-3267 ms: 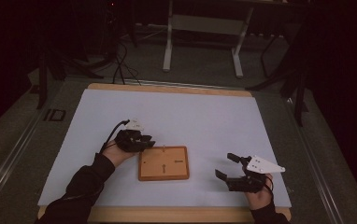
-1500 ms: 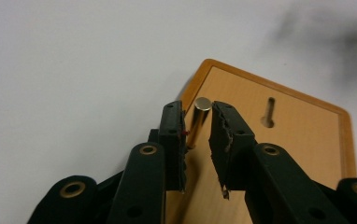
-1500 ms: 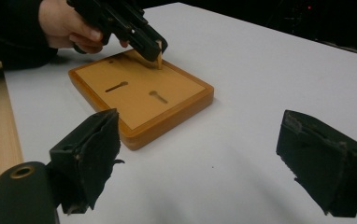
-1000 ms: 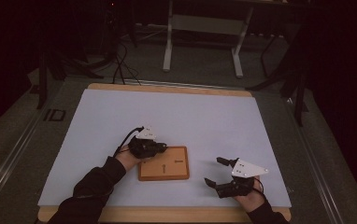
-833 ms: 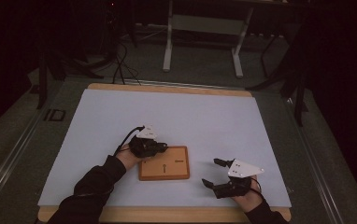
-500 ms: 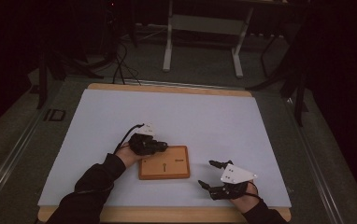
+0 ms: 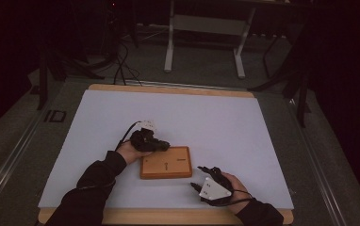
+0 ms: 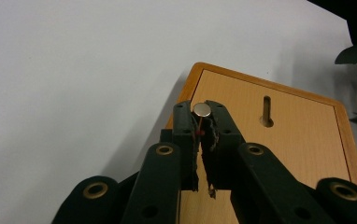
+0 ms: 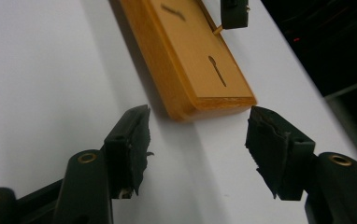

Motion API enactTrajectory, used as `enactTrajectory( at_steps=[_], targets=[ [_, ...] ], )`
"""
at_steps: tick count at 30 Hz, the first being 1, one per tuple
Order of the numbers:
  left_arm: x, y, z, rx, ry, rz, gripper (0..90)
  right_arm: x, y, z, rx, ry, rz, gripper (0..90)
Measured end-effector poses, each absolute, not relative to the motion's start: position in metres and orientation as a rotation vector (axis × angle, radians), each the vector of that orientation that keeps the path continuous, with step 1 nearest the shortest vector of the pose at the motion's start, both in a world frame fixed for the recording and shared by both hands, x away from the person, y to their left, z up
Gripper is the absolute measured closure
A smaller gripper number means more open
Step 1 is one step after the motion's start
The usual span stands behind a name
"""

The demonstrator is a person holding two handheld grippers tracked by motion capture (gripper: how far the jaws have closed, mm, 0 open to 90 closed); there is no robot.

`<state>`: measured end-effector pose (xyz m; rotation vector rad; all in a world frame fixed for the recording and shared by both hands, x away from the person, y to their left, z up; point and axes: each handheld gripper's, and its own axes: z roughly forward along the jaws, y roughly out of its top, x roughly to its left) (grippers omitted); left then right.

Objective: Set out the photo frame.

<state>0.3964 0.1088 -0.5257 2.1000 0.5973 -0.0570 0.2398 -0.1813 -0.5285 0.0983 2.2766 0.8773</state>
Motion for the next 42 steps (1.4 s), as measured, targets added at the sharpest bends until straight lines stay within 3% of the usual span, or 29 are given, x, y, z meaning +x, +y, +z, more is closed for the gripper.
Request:
enactTrajectory(
  at_steps=[4, 12, 38, 40, 42],
  targets=[
    [0.398, 0.109, -0.526, 2.100, 0.602, -0.071, 84.4, 0.233, -0.173, -0.536, -0.047, 2.215, 0.755, 47.9],
    [0.399, 0.108, -0.525, 2.107, 0.602, -0.079, 84.4, 0.233, -0.163, -0.550, -0.269, 2.096, 0.597, 56.0],
    [0.403, 0.107, -0.523, 2.122, 0.624, -0.101, 84.1, 0.246, -0.155, -0.552, -0.416, 2.029, 0.531, 65.7],
    [0.402, 0.107, -0.522, 2.117, 0.627, -0.095, 82.2, 0.246, -0.155, -0.551, -0.425, 2.026, 0.527, 66.2],
    [0.401, 0.109, -0.520, 2.106, 0.626, -0.073, 67.3, 0.246, -0.155, -0.549, -0.432, 2.027, 0.523, 66.5]
  ],
)
